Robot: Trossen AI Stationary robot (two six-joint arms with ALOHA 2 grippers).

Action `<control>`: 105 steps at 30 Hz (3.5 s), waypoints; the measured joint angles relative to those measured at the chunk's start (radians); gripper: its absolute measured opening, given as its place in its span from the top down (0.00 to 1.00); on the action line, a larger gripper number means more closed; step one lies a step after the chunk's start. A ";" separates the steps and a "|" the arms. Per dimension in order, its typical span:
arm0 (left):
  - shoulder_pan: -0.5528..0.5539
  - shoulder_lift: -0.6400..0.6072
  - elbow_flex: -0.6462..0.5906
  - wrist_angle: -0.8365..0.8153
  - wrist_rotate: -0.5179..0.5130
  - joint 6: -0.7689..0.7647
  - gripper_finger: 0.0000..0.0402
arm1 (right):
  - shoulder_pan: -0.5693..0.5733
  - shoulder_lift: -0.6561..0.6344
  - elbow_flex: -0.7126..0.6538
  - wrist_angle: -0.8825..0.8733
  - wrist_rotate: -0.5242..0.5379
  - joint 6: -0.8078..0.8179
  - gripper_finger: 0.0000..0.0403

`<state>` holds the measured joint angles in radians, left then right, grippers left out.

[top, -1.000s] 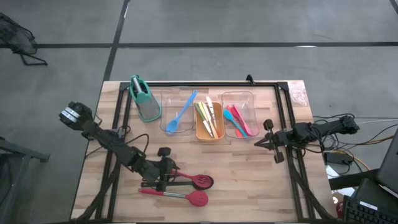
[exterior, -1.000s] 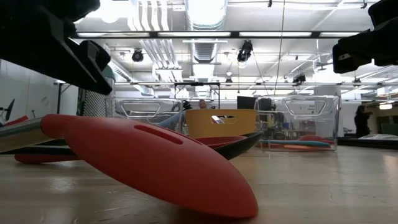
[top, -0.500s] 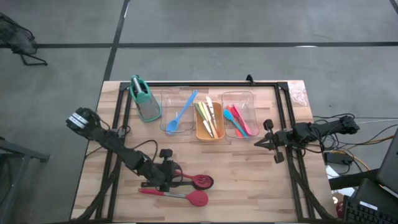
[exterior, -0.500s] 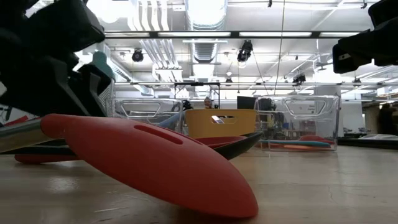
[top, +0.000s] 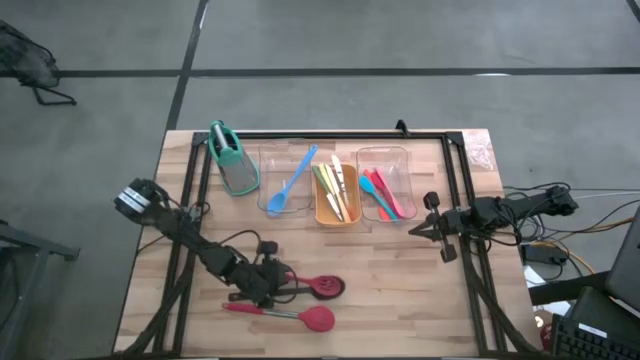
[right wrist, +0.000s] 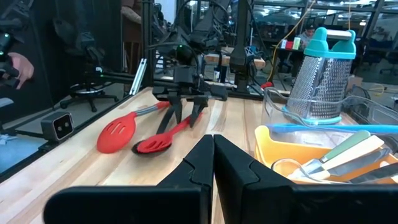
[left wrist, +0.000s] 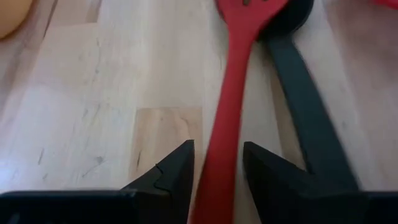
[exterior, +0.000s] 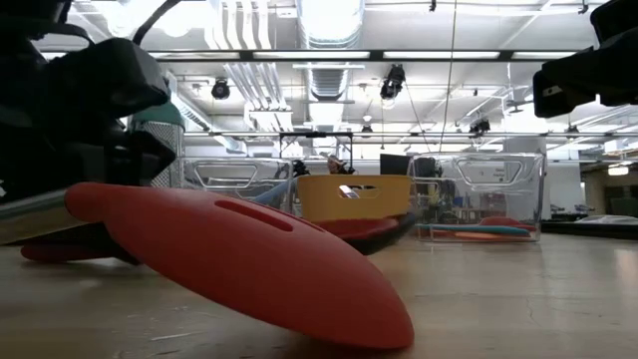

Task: Pick & Place Kitchen Items
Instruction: Put the red serving spoon into the left transparent bin

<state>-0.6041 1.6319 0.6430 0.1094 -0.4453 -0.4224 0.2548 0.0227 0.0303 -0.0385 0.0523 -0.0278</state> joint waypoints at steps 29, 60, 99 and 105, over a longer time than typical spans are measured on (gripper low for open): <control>0.011 0.013 0.010 0.015 -0.012 -0.024 0.83 | 0.000 0.000 0.000 0.000 0.000 0.000 0.98; 0.044 -0.243 0.045 -0.016 -0.798 -0.040 0.81 | 0.000 0.000 0.000 0.000 0.000 0.000 0.98; 0.551 -0.292 0.030 -0.154 -0.516 -0.130 0.81 | 0.000 0.000 0.000 0.000 0.000 -0.001 0.98; 0.555 -0.253 -0.003 -0.156 -0.528 -0.189 0.81 | 0.000 -0.001 0.000 0.000 0.000 -0.001 0.98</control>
<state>-0.0490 1.3788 0.6401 -0.0463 -0.9733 -0.6113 0.2550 0.0219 0.0303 -0.0387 0.0521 -0.0286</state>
